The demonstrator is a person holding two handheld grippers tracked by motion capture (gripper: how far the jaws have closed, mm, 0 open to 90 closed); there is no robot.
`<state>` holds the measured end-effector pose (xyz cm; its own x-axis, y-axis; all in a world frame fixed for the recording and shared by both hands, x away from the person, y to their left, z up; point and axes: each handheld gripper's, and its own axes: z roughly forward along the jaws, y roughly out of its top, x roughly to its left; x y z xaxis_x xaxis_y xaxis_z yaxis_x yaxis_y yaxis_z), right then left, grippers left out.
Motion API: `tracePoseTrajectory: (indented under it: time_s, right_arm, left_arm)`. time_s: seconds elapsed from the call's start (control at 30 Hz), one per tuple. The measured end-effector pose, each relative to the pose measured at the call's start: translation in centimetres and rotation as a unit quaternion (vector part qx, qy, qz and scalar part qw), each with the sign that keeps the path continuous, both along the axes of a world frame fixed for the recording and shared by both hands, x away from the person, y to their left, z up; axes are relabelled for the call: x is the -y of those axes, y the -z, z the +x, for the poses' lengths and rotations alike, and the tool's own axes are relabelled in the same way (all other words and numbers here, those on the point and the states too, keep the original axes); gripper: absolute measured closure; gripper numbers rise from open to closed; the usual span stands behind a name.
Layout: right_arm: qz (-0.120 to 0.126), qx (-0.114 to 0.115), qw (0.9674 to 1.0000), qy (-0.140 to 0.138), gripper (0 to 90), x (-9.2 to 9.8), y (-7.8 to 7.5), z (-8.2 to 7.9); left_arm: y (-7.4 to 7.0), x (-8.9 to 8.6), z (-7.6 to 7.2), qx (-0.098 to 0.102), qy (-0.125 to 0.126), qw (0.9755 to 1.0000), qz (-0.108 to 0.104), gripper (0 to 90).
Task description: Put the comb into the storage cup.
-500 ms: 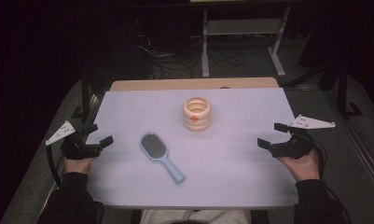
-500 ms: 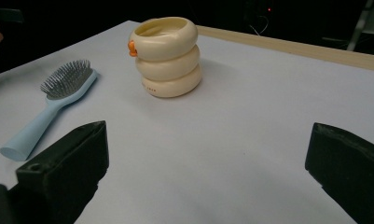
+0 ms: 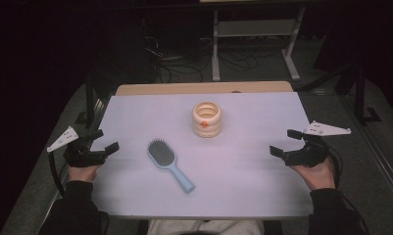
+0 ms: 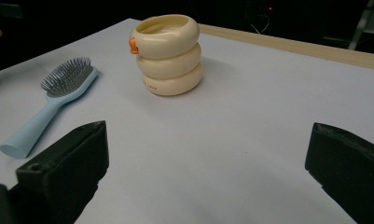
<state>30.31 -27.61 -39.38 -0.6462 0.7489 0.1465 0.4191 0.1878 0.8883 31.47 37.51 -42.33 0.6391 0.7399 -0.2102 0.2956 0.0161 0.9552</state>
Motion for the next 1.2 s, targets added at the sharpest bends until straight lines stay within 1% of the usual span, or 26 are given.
tracePoseTrajectory:
  time_s: [0.1, 0.23, 0.3, 0.47, 0.53, 0.6, 0.83, 0.9, 1.0, 1.07, 1.2]
  right_arm:
    - [0.0, 0.0, 1.0, 0.0, 0.0, 0.0, 0.0, 0.0]
    - [-0.001, 0.001, 1.0, 0.005, 0.0, 0.0, 0.0, 0.0]
    - [0.001, 0.001, 1.0, 0.007, 0.0, 0.1, 0.0, 0.0]
    - [0.001, 0.004, 1.0, 0.007, 0.0, 0.1, 0.0, 0.0]
    - [0.001, 0.004, 1.0, 0.007, 0.0, 0.1, 0.0, 0.0]
    - [-0.001, 0.002, 1.0, 0.006, 0.0, 0.1, 0.0, 0.1]
    - [-0.003, 0.001, 1.0, 0.005, 0.0, 0.0, 0.0, 0.1]
    - [-0.003, 0.001, 1.0, 0.005, 0.0, 0.0, 0.0, 0.1]
    - [-0.005, -0.001, 1.0, 0.004, 0.0, -0.1, 0.1, 0.1]
    - [-0.006, -0.001, 1.0, 0.002, 0.0, -0.1, 0.1, 0.1]
    - [-0.007, -0.002, 1.0, 0.001, 0.0, -0.1, 0.1, 0.1]
  left_arm:
    - [-0.1, 0.0, 0.1, -0.005, 0.0, 1.0, 0.002, 0.0]
    - [-0.4, 0.0, 0.2, -0.001, -0.01, 0.9999, 0.002, 0.0]
    - [-0.6, 0.0, 0.3, -0.002, -0.011, 0.9999, 0.002, 0.0]
    - [-0.8, 0.3, 0.5, -0.006, -0.007, 0.9999, 0.014, 0.0]
    - [-0.9, 0.4, 0.6, -0.006, -0.002, 0.9997, 0.023, 0.0]
    - [-1.0, 0.6, 0.6, -0.008, 0.001, 0.9996, 0.026, 0.0]
    - [-1.5, 1.6, 0.6, -0.013, 0.027, 0.9991, 0.031, 0.0]
    - [-1.6, 1.9, 0.7, -0.013, 0.033, 0.9985, 0.042, 0.0]
    - [-1.6, 2.3, 0.7, -0.015, 0.039, 0.998, 0.047, 0.0]
    - [-1.8, 2.8, 0.8, -0.016, 0.047, 0.9972, 0.055, 0.0]
    - [-2.0, 3.4, 0.8, -0.017, 0.06, 0.9963, 0.06, 0.0]
